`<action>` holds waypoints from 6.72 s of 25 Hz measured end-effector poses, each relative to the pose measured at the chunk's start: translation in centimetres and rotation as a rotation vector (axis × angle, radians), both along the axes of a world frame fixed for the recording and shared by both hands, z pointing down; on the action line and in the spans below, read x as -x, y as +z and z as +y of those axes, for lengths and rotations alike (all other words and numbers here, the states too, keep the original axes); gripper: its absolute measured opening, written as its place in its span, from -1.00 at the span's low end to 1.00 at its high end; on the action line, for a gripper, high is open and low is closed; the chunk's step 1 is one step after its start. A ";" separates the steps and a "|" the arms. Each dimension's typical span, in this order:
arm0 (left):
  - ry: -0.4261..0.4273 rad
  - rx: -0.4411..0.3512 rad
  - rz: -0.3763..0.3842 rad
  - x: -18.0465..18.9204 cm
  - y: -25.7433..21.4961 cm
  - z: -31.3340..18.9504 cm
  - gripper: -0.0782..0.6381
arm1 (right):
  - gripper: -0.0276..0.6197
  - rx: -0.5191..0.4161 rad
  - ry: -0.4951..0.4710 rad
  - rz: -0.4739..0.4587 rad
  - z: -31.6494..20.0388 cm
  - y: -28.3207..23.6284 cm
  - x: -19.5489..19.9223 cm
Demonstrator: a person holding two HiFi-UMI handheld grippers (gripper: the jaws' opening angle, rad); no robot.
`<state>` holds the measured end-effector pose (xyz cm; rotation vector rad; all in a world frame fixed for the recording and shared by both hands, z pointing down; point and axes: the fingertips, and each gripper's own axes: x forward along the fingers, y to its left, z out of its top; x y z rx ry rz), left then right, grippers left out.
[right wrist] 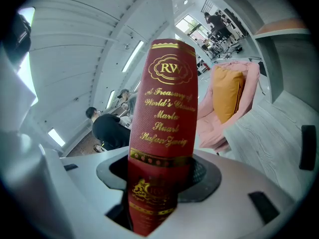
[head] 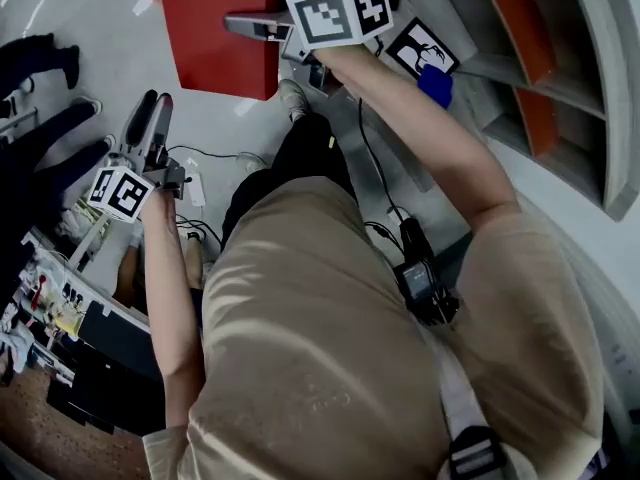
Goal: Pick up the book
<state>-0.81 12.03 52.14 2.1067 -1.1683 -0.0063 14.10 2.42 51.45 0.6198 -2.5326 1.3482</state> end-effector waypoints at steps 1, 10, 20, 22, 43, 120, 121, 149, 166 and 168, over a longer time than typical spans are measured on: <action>0.016 0.002 0.000 0.3 0.4 1.7 -0.27 | -0.16 0.001 0.003 0.006 1.8 0.2 0.2; 0.048 0.005 -0.009 4.6 2.3 11.1 -0.27 | -0.16 -0.005 0.046 0.046 12.4 0.1 1.8; 0.015 -0.053 0.015 8.1 1.4 16.8 -0.27 | -0.16 -0.019 0.075 0.024 18.4 -0.3 5.0; 0.011 -0.081 0.025 8.6 1.1 17.6 -0.27 | -0.16 -0.006 0.092 -0.019 19.4 0.0 5.4; -0.214 -0.098 0.018 25.5 1.6 19.2 -0.27 | -0.16 -0.013 0.280 0.088 18.6 1.7 6.0; -0.066 0.125 -0.072 14.8 12.9 0.0 -0.27 | -0.16 0.177 -0.099 0.296 3.6 16.1 10.1; -0.053 0.139 -0.066 13.8 13.2 0.1 -0.27 | -0.16 0.187 -0.108 0.307 4.2 16.4 9.7; -0.060 0.167 -0.044 8.1 14.8 -1.1 -0.27 | -0.16 0.229 -0.184 0.288 3.6 14.2 5.7; -0.232 0.064 0.013 14.4 8.9 -1.0 -0.27 | -0.16 0.381 0.117 -0.064 1.9 10.0 8.0; -0.246 0.056 0.019 14.4 8.7 -0.9 -0.27 | -0.16 0.395 0.148 -0.087 2.0 10.2 7.2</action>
